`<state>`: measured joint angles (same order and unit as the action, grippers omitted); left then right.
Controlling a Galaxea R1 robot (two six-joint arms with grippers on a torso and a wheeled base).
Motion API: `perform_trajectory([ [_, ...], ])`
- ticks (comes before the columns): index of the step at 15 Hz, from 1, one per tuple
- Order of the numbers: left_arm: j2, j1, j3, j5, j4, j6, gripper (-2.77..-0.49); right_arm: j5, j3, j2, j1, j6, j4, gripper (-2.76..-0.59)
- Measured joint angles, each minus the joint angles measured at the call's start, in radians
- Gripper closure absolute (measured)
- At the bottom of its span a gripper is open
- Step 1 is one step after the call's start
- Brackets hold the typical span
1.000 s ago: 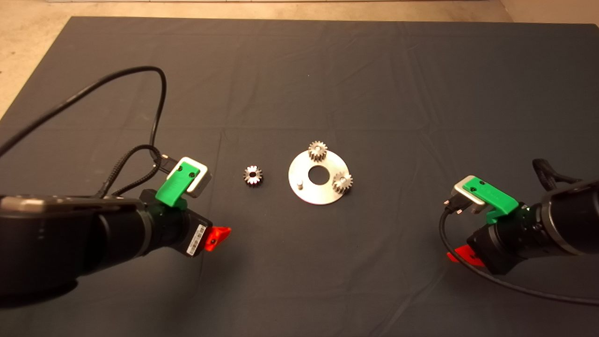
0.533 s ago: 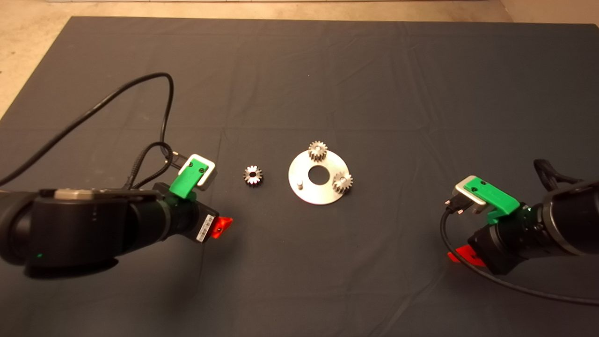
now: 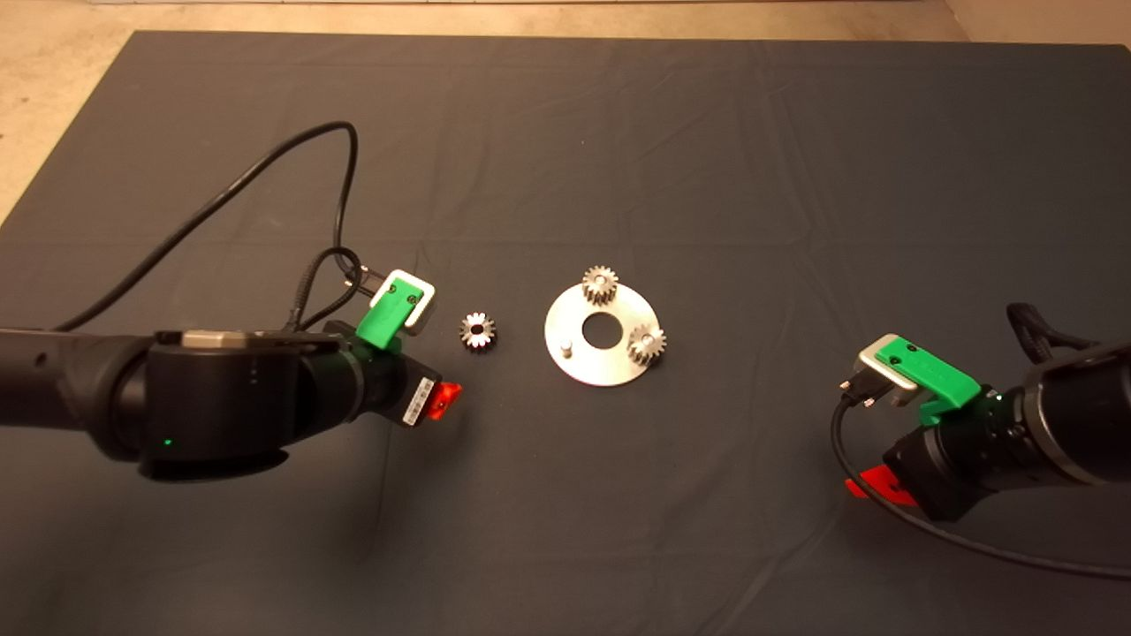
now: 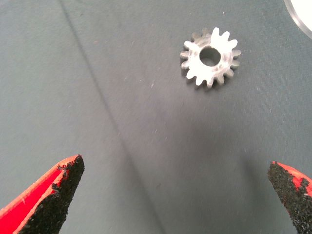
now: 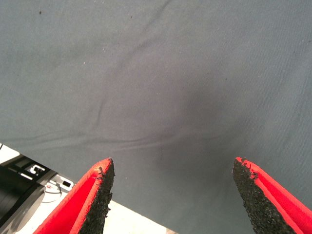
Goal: Install three planetary gears onto the carrier pins
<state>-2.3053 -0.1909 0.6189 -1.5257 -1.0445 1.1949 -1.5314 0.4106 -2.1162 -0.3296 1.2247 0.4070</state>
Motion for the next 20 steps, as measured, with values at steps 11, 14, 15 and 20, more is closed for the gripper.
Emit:
perform_trajectory([
  [11, -0.063, 0.033, 0.115, 0.000, -0.026, 0.000, -2.75, -0.002, -0.002, 0.009, 0.000, 0.000, 0.000, -1.78],
  [14, -0.087, 0.033, 0.130, 0.000, -0.027, 0.003, -2.75, 0.001, -0.002, 0.011, 0.000, 0.000, 0.000, -1.78],
  [15, -0.100, 0.033, 0.143, 0.000, -0.028, 0.004, -2.75, 0.001, -0.002, 0.011, 0.000, 0.000, 0.000, -1.78],
  [20, -0.134, 0.033, 0.150, 0.004, -0.030, 0.024, -2.75, 0.002, -0.002, 0.019, 0.000, 0.000, 0.000, -1.78],
])
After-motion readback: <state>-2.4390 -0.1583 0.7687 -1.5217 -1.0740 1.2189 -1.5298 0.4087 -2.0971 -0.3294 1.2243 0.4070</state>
